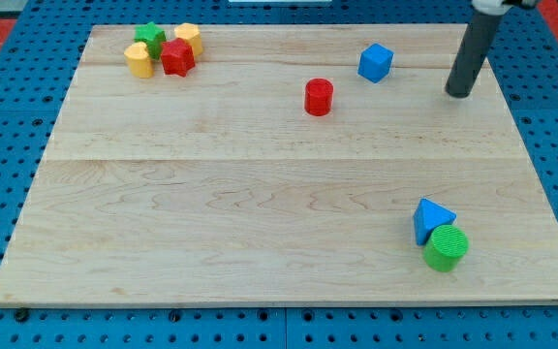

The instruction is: Push the blue cube into blue triangle

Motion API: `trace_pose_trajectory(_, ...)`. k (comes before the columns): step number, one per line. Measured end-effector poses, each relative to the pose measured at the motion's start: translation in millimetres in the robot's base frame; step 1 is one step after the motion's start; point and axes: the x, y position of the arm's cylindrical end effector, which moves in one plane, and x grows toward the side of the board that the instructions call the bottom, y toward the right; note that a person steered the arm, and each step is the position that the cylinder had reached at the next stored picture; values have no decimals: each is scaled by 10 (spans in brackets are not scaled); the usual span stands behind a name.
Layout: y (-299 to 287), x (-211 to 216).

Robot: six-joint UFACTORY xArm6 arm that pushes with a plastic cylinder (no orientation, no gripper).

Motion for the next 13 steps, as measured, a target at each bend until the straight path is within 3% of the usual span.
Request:
trace_pose_trajectory(2, -824, -624)
trace_pose_trajectory(3, -1447, -590)
trace_pose_trajectory(4, -1796, -138)
trace_pose_trajectory(5, -1742, 116)
trace_pose_trajectory(8, -953, 33)
trace_pose_trajectory(11, -1047, 1337)
trace_pose_trajectory(13, -1338, 1502)
